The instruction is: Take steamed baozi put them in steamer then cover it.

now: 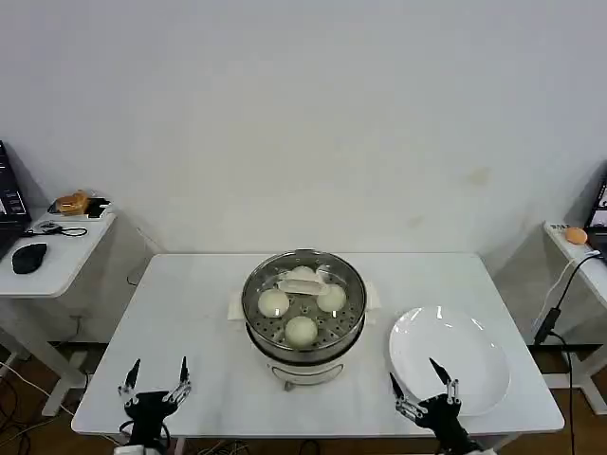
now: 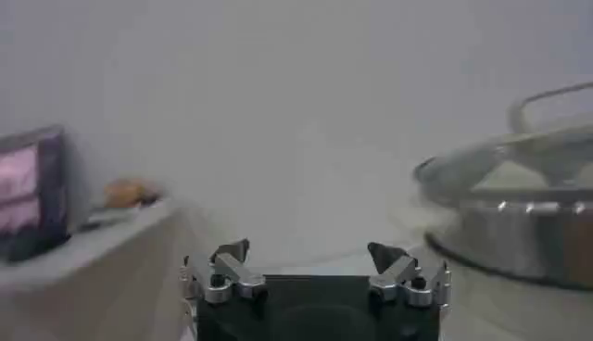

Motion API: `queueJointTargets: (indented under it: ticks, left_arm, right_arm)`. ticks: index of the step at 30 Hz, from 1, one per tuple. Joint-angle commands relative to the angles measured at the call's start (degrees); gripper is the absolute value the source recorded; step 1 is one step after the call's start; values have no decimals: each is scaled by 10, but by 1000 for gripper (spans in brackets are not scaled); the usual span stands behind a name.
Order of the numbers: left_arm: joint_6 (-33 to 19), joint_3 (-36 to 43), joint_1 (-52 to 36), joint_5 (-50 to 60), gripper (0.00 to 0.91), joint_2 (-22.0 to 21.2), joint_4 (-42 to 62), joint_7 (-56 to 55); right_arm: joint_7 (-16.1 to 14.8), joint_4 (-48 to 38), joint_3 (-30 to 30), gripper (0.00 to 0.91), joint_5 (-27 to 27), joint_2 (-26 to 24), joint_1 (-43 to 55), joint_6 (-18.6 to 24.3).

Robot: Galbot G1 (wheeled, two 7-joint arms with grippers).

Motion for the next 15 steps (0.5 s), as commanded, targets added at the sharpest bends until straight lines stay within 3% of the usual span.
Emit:
queueJointTargets:
  ticks: [1,11,15]
  left_arm:
    - [-20,-37,50,-63,907,-8,15,5]
    - [5,-35,65,-61,907,-16,-10,27]
    - [8,-33,67,-58,907,-20,-15,26]
  right_arm:
    - [19,8,-16,907,14,-13,-6,-14]
    - [50,18,-32,907,46,-25,-3,-75]
    - [82,31,-43,907,91,-51,-4,-113]
